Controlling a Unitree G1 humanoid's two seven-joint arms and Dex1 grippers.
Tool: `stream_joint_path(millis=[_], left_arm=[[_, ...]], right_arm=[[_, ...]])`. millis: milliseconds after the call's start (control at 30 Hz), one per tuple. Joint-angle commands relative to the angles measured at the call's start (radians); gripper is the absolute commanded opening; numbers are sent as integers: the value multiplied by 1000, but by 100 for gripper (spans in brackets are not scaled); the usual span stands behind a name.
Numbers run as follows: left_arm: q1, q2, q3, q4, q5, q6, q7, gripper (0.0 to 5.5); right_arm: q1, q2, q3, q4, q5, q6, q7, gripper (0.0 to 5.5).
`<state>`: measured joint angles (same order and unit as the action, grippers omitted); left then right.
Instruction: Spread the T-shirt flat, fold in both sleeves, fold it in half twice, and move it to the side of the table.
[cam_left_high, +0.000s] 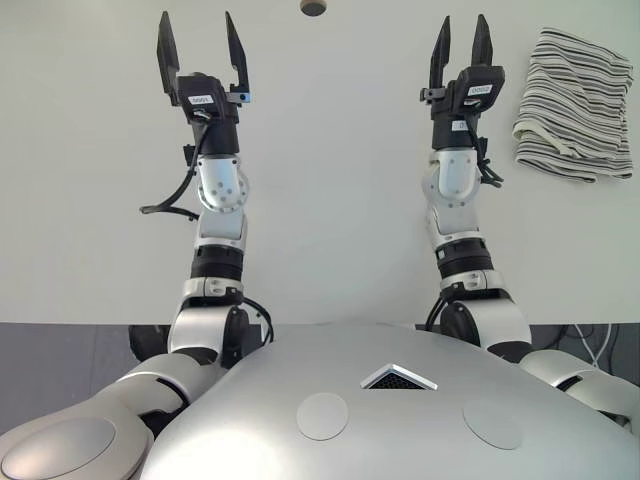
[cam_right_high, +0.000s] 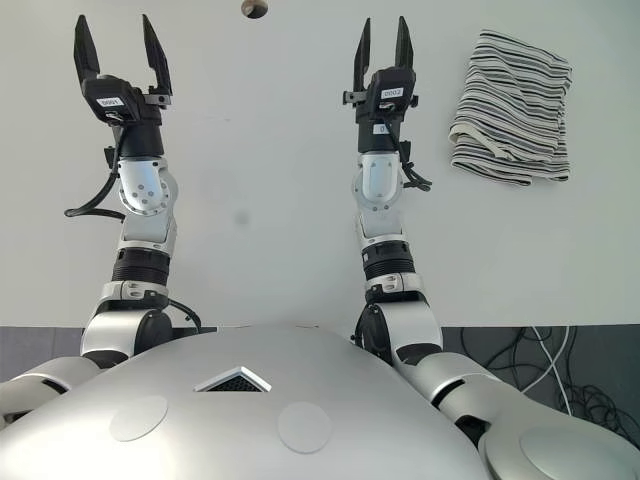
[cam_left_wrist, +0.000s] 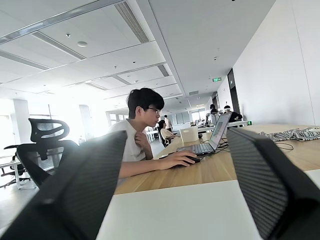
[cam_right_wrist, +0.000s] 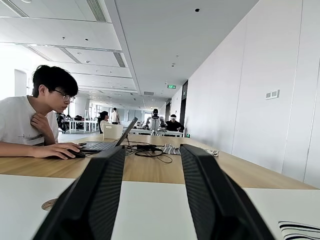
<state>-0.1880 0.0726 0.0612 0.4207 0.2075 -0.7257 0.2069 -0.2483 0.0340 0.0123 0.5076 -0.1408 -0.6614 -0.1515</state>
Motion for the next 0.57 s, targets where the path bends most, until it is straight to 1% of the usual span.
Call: stream_joint_path(millis=[33, 567], left_arm=[[11, 3, -8, -26, 14, -1, 8, 365], [15, -7, -16, -61, 31, 19, 26, 365]], right_arm=[[-6, -3, -1, 1, 8, 5, 5, 205], [-15, -6, 2, -6, -14, 5, 0, 205]])
